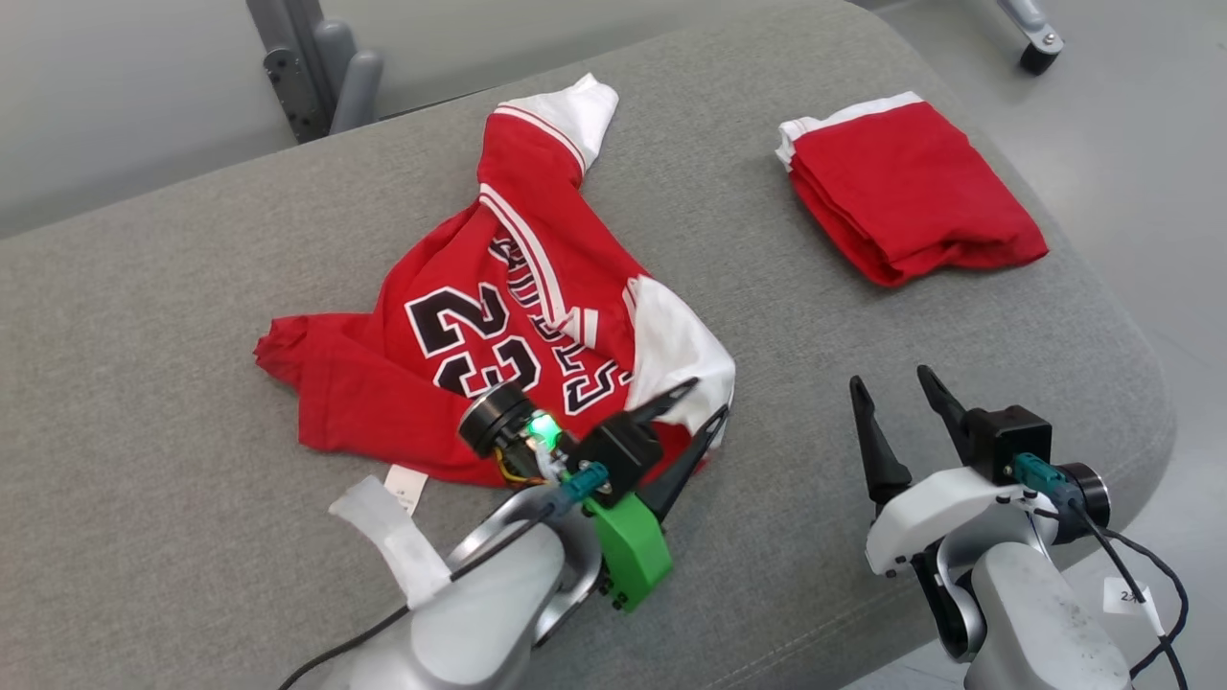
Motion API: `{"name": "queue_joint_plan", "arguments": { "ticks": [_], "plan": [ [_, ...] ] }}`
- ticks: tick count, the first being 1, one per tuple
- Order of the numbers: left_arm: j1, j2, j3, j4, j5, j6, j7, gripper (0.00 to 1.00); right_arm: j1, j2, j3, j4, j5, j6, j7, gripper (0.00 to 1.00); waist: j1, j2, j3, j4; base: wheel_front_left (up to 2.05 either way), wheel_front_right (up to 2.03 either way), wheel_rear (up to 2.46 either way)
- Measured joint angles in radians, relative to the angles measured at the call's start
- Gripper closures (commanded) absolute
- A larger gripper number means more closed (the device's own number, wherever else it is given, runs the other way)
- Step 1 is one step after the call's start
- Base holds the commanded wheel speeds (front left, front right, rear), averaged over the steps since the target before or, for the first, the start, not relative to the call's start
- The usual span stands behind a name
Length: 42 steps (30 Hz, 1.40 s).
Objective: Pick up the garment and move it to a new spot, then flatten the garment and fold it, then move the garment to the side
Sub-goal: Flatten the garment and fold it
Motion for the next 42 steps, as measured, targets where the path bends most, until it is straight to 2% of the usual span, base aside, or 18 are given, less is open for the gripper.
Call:
{"name": "queue_joint_plan", "arguments": {
  "ticks": [2, 4, 8, 9, 12, 18, 29, 36, 41, 42],
  "plan": [
    [0.014, 0.000, 0.019, 0.058, -0.053, 0.001, 0.000, 0.00, 0.000, 0.001, -0.017, -0.004, -0.002, 0.000, 0.000, 0.00, 0.0000, 0.0000, -0.004, -0.016, 0.00, 0.00, 0.00],
    [0.028, -0.001, 0.041, 0.086, -0.074, 0.020, 0.000, 0.00, 0.002, -0.001, -0.045, -0.015, -0.006, 0.000, 0.000, 0.00, 0.0000, 0.0000, -0.008, -0.018, 0.00, 0.00, 0.00],
    [0.067, 0.000, 0.132, 0.069, -0.087, 0.075, 0.000, 0.00, 0.013, -0.002, -0.066, -0.040, -0.016, 0.000, 0.000, 0.00, 0.0000, 0.0000, -0.013, 0.005, 0.00, 0.00, 0.00],
    [0.067, 0.000, 0.132, 0.069, -0.087, 0.075, 0.000, 0.00, 0.013, -0.002, -0.066, -0.040, -0.016, 0.000, 0.000, 0.00, 0.0000, 0.0000, -0.013, 0.005, 0.00, 0.00, 0.00],
    [0.115, 0.011, 0.221, 0.017, -0.083, 0.116, 0.000, 0.00, 0.019, -0.002, -0.047, -0.051, -0.023, 0.000, 0.000, 0.00, 0.0000, 0.0000, -0.018, 0.040, 0.00, 0.00, 0.00],
    [0.254, 0.032, 0.397, -0.095, -0.070, 0.154, 0.000, 0.00, -0.006, -0.002, 0.028, -0.017, -0.025, 0.000, 0.000, 0.00, 0.0000, 0.0000, -0.048, 0.130, 0.00, 0.00, 0.00],
    [0.425, 0.009, 0.563, -0.186, -0.013, 0.130, 0.000, 0.00, -0.215, -0.039, 0.084, 0.179, -0.131, 0.000, 0.001, 0.00, 0.0000, 0.0000, -0.059, 0.325, 0.00, 0.00, 0.00],
    [0.438, 0.003, 0.590, -0.177, -0.019, 0.110, 0.000, 0.00, -0.361, -0.085, 0.158, 0.371, -0.190, 0.000, 0.140, 0.00, 0.0000, 0.0000, -0.035, 0.429, 0.00, 0.00, 0.00],
    [0.436, 0.002, 0.572, -0.185, -0.053, 0.118, 0.000, 0.00, -0.399, -0.111, 0.206, 0.487, -0.216, 0.000, 0.254, 0.00, 0.0000, 0.0000, -0.004, 0.475, 0.00, 0.00, 0.00],
    [0.436, 0.002, 0.570, -0.188, -0.059, 0.119, 0.000, 0.00, -0.404, -0.118, 0.209, 0.503, -0.216, 0.000, 0.265, 0.27, 0.0000, 0.0000, 0.003, 0.481, 0.00, 0.00, 0.00]
  ]
}}
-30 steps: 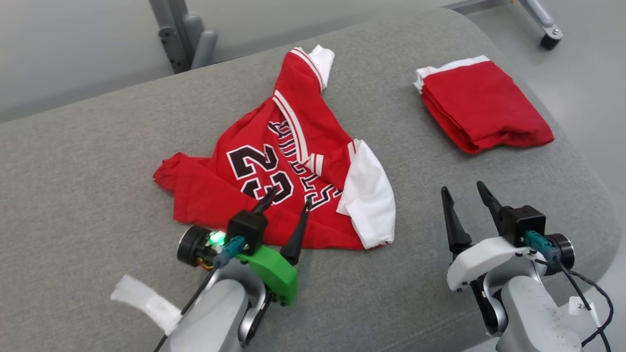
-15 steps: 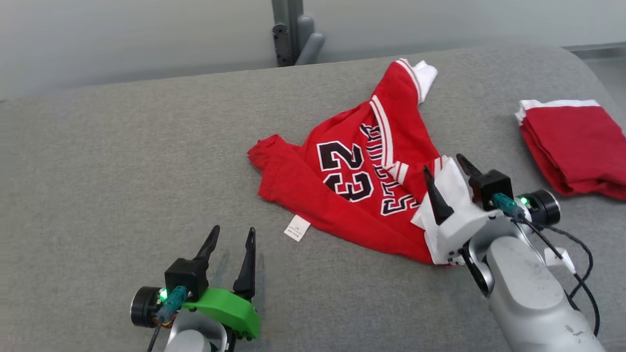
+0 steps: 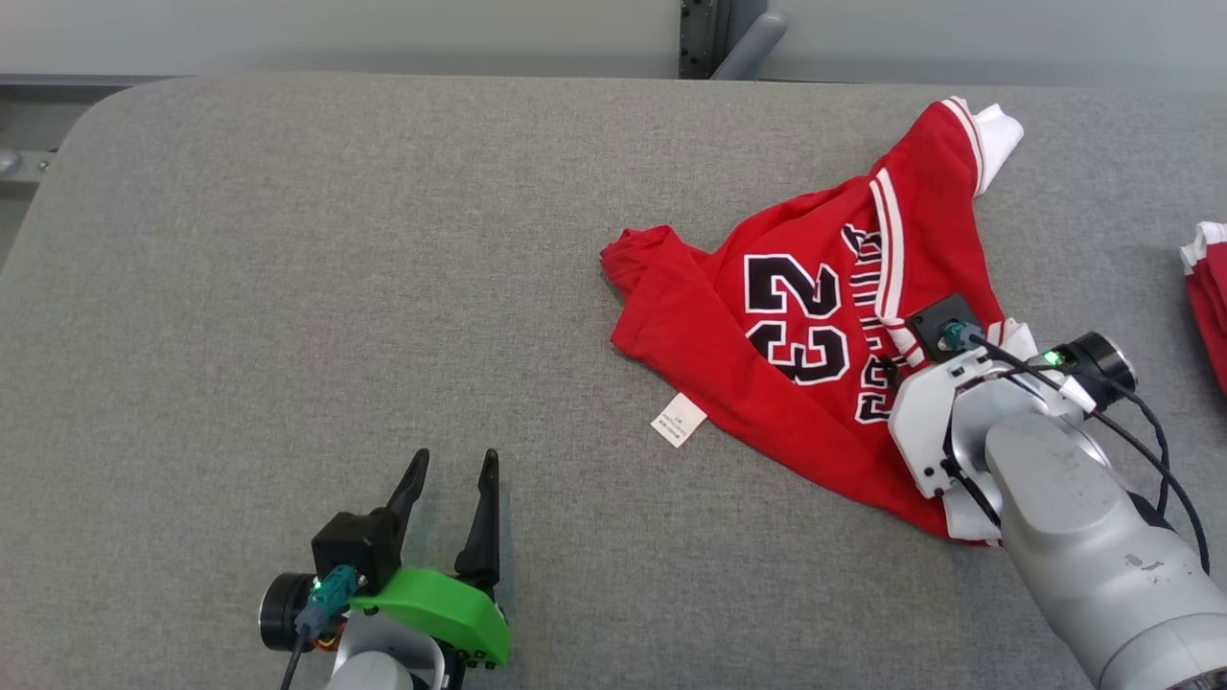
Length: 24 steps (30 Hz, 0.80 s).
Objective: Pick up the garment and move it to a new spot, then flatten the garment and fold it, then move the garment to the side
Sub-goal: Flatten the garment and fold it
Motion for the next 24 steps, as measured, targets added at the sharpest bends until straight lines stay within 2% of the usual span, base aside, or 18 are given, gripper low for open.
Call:
{"name": "queue_joint_plan", "arguments": {
  "ticks": [2, 6, 10, 11, 12, 15, 19, 24],
  "plan": [
    [-0.002, 0.000, -0.001, -0.005, -0.012, 0.004, 0.000, 0.00, -0.018, -0.010, -0.002, 0.014, 0.000, 0.000, 0.003, 1.00, 0.0000, 0.0000, 0.012, 0.008, 0.00, 0.00, 0.00],
    [-0.008, 0.000, -0.002, -0.018, -0.016, 0.004, 0.000, 0.00, -0.027, -0.025, -0.074, 0.014, 0.020, 0.000, -0.062, 1.00, 0.0000, 0.0000, 0.025, 0.006, 0.00, 0.00, 0.00],
    [-0.016, -0.001, -0.002, -0.033, -0.014, 0.004, 0.000, 0.00, -0.045, -0.090, -0.260, -0.010, 0.026, 0.000, -0.154, 1.00, 0.0000, 0.0000, 0.020, -0.013, 0.00, 0.00, 0.00],
    [-0.016, -0.001, -0.001, -0.035, -0.013, 0.005, 0.000, 0.00, -0.044, -0.106, -0.315, -0.012, 0.018, 0.000, -0.172, 0.65, 0.0000, 0.0000, 0.017, -0.018, 0.00, 0.00, 0.00],
    [-0.016, -0.001, -0.002, -0.035, -0.013, 0.005, 0.000, 0.00, -0.036, -0.121, -0.368, -0.012, 0.002, 0.000, -0.185, 0.00, 0.0000, 0.0000, 0.013, -0.023, 0.00, 0.00, 0.00],
    [-0.016, -0.001, -0.001, -0.035, -0.013, 0.004, 0.000, 0.00, 0.019, -0.115, -0.495, -0.019, -0.057, -0.001, -0.217, 0.00, 0.0000, 0.0000, 0.002, -0.042, 0.00, 0.00, 0.00],
    [-0.028, -0.001, -0.001, -0.041, -0.010, -0.002, 0.000, 0.00, 0.041, -0.022, -0.582, -0.099, -0.096, 0.000, -0.258, 0.00, 0.0000, 0.0000, -0.005, -0.077, 0.00, 0.00, 0.00],
    [-0.124, -0.002, -0.027, -0.023, 0.008, -0.034, 0.000, 0.00, 0.097, 0.068, -0.540, -0.197, -0.100, 0.000, -0.264, 0.00, 0.0000, 0.0000, 0.005, -0.128, 0.00, 0.00, 0.00]
  ]
}}
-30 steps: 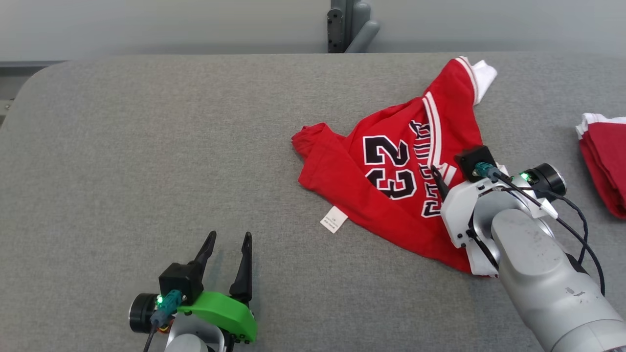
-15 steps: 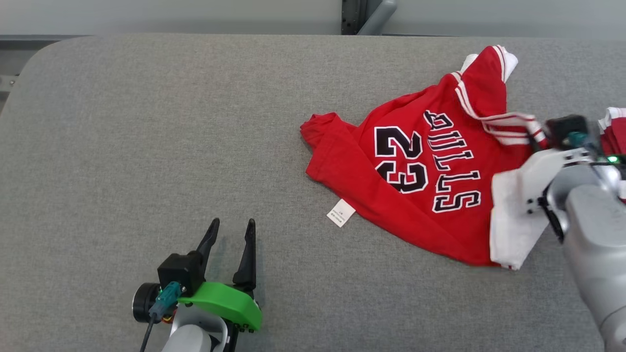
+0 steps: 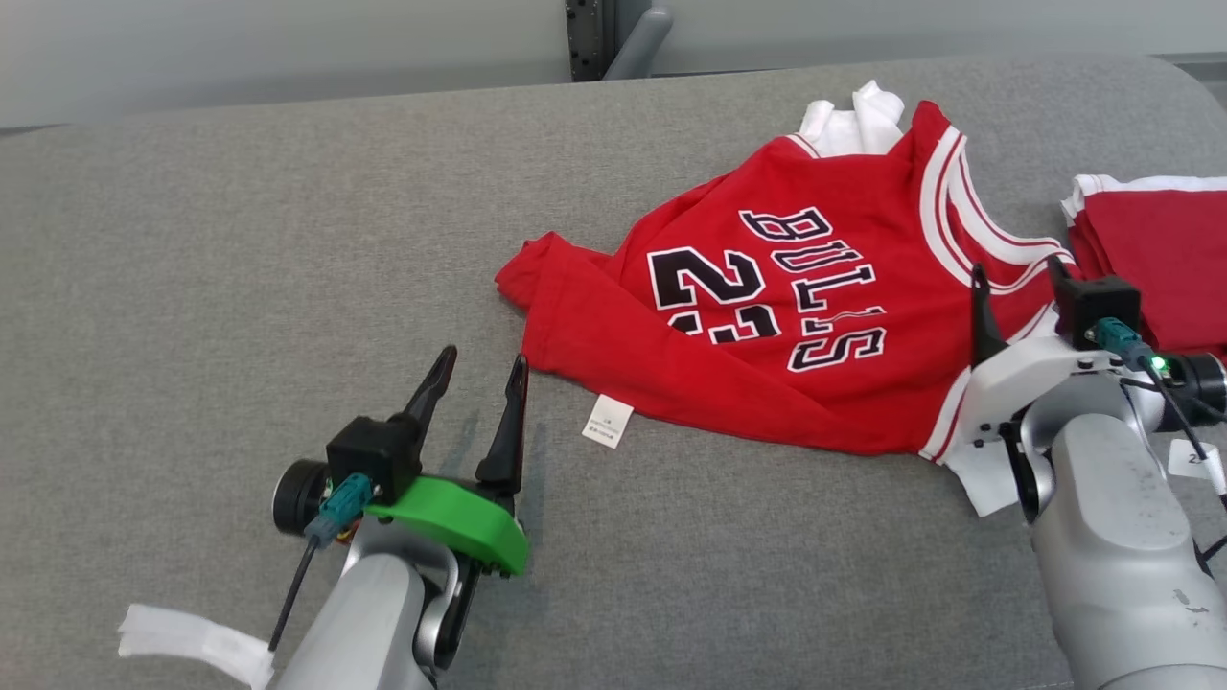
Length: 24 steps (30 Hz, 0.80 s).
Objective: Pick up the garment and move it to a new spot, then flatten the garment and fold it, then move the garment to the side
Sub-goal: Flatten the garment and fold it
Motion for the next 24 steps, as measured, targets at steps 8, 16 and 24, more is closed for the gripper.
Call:
{"name": "queue_joint_plan", "arguments": {
  "ticks": [8, 16, 24],
  "plan": [
    [-0.214, -0.002, -0.026, 0.260, -0.045, -0.037, 0.000, 0.00, 0.051, 0.040, 0.162, -0.113, 0.086, 0.000, -0.001, 0.00, 0.0000, 0.0000, 0.050, -0.070, 0.00, 0.00, 0.00],
    [-0.279, -0.001, -0.040, 0.451, -0.115, -0.069, 0.000, 0.00, 0.081, 0.047, 0.219, -0.169, 0.137, 0.000, -0.001, 0.00, 0.0000, 0.0000, 0.093, -0.130, 0.00, 0.00, 0.00],
    [-0.262, -0.001, -0.038, 0.371, -0.130, -0.078, 0.000, 1.00, 0.117, 0.027, 0.196, -0.192, 0.163, 0.000, -0.001, 0.00, 0.0000, 0.0000, 0.083, -0.141, 0.00, 0.00, 0.00]
  ]
}}
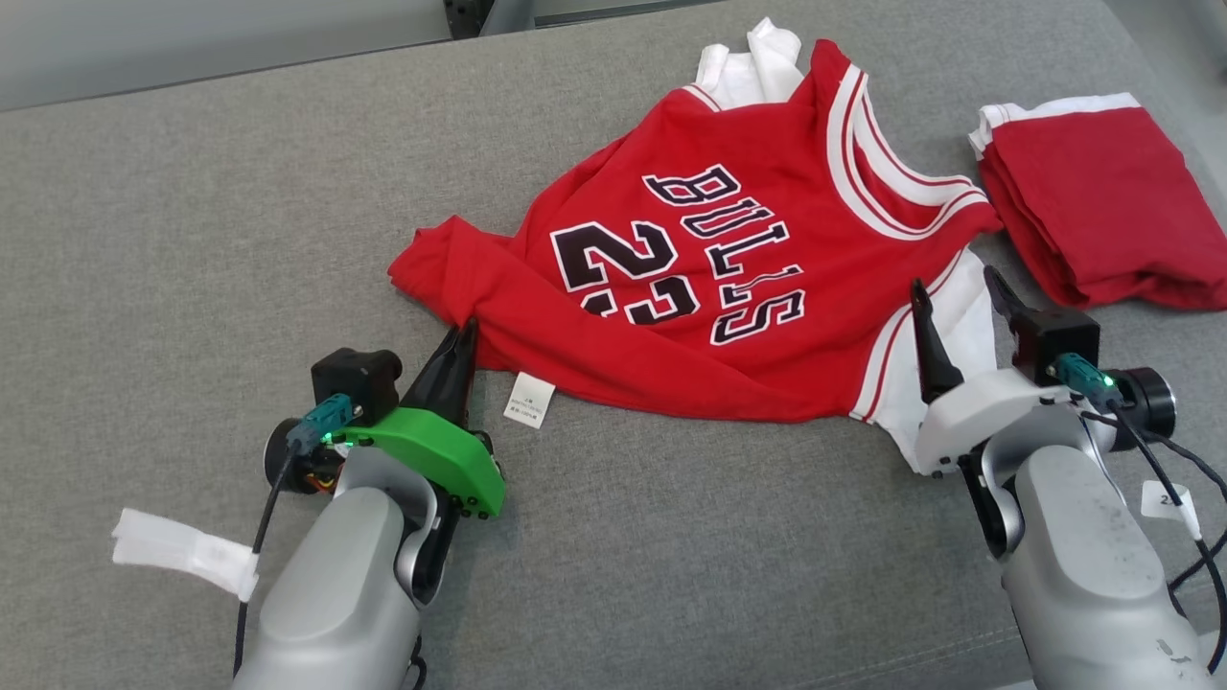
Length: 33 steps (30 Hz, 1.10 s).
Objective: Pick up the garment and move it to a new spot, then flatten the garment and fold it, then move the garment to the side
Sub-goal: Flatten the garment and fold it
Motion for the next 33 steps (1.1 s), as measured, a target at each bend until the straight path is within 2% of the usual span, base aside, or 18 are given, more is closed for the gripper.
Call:
{"name": "queue_joint_plan", "arguments": {
  "ticks": [6, 8, 12, 15, 16, 17, 18, 26, 33],
  "plan": [
    [0.116, 0.000, 0.088, -0.145, 0.045, 0.012, 0.000, 1.00, 0.077, -0.009, -0.057, -0.003, 0.012, 0.000, 0.000, 0.00, 0.0000, 0.0000, -0.043, 0.019, 0.00, 0.00, 0.00],
    [0.212, -0.002, 0.126, -0.226, 0.065, 0.036, 0.000, 1.00, 0.145, -0.008, -0.084, -0.019, 0.019, 0.000, 0.000, 0.00, 0.0000, 0.0000, -0.073, 0.046, 0.00, 0.00, 0.00],
    [0.354, 0.008, 0.202, -0.289, 0.108, 0.080, 0.000, 1.00, 0.210, 0.002, -0.091, -0.044, 0.026, 0.000, 0.000, 0.00, 0.0000, 0.0000, -0.114, 0.097, 0.00, 0.00, 0.00],
    [0.439, 0.011, 0.235, -0.298, 0.114, 0.081, 0.000, 1.00, 0.235, 0.008, -0.074, -0.055, 0.035, 0.000, 0.000, 0.00, 0.0000, 0.0000, -0.137, 0.132, 0.00, 0.00, 0.00],
    [0.455, 0.007, 0.250, -0.298, 0.112, 0.080, 0.000, 0.74, 0.240, 0.010, -0.064, -0.056, 0.038, 0.000, 0.000, 0.00, 0.0000, 0.0000, -0.142, 0.142, 0.00, 0.00, 0.00],
    [0.461, 0.007, 0.262, -0.291, 0.111, 0.079, 0.000, 0.35, 0.244, 0.012, -0.051, -0.058, 0.039, 0.000, 0.000, 0.00, 0.0000, 0.0000, -0.146, 0.150, 0.00, 0.00, 0.00],
    [0.464, 0.008, 0.270, -0.280, 0.111, 0.077, 0.000, 0.00, 0.249, 0.014, -0.038, -0.058, 0.041, 0.000, 0.000, 0.00, 0.0000, 0.0000, -0.149, 0.156, 0.00, 0.00, 0.00],
    [0.464, 0.002, 0.312, -0.267, 0.164, 0.101, 0.000, 0.00, 0.284, 0.021, 0.085, -0.057, 0.061, 0.000, 0.000, 0.00, 0.0000, 0.0000, -0.171, 0.147, 0.00, 0.00, 0.00],
    [0.485, 0.001, 0.259, -0.291, 0.140, 0.113, 0.000, 0.00, 0.286, 0.023, 0.158, 0.001, 0.021, 0.000, 0.000, 0.00, 0.0000, 0.0000, -0.197, 0.137, 0.00, 0.00, 0.00]
  ]
}}
